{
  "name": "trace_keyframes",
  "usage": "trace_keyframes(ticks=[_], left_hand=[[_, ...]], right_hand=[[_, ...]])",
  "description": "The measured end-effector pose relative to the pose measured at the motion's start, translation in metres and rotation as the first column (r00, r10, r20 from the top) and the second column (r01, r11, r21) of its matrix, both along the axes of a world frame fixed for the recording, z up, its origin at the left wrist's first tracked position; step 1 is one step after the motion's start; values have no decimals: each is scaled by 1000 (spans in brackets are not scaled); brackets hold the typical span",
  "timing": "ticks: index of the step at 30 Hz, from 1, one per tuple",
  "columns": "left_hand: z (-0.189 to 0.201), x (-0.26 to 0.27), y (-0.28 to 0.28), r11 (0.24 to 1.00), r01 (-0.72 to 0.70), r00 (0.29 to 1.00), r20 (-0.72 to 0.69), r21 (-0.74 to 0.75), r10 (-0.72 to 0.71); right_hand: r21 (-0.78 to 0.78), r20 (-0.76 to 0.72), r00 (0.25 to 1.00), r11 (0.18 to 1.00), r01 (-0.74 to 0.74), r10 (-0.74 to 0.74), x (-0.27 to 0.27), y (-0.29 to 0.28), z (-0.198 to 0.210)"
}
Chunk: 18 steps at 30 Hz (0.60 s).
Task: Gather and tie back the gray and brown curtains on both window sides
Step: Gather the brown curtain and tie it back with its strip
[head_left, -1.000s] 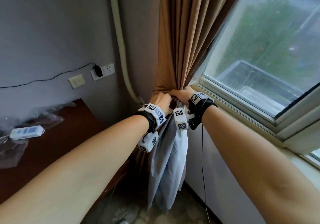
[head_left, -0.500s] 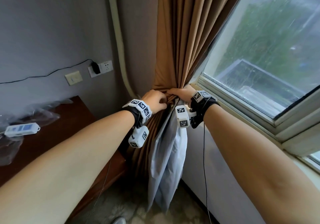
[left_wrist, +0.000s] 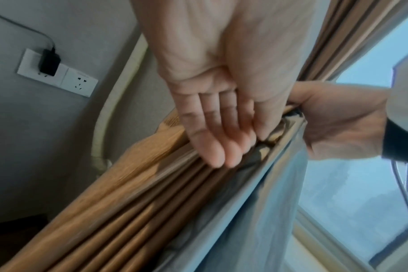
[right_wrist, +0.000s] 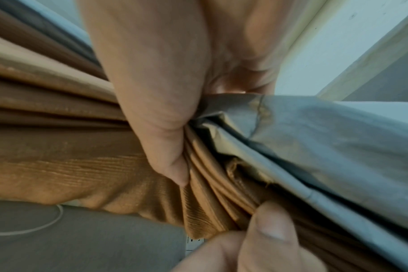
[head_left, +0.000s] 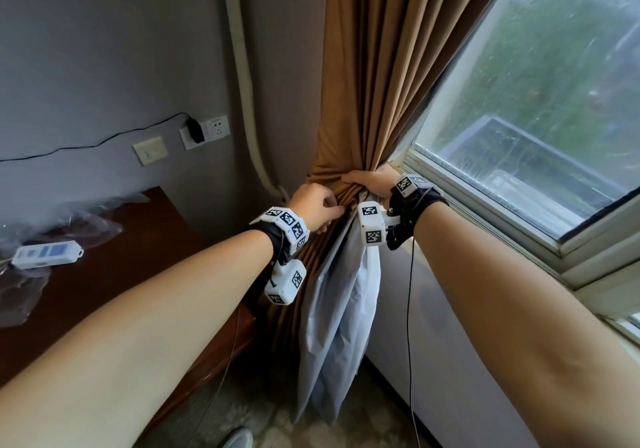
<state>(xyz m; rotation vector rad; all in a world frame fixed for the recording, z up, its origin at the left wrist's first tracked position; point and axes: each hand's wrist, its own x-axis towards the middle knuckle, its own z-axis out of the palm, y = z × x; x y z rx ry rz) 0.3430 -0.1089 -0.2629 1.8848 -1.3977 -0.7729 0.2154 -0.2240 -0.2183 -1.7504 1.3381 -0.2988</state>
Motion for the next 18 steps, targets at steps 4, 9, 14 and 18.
trace_keyframes(ticks=[4, 9, 14, 18], left_hand=[[9, -2, -3, 987, 56, 986, -161, 153, -31], [5, 3, -7, 989, 36, 980, 191, 145, -64], [0, -1, -5, 992, 39, 916, 391, 119, -83], [1, 5, -2, 989, 106, 885, 443, 103, -141]], right_hand=[[-9, -44, 999, 1000, 17, -17, 3, 3, 2], [-2, -17, 999, 999, 45, -45, 5, 5, 3], [-8, 23, 998, 998, 62, -62, 4, 9, -1], [-3, 34, 997, 998, 66, -66, 3, 12, -1]])
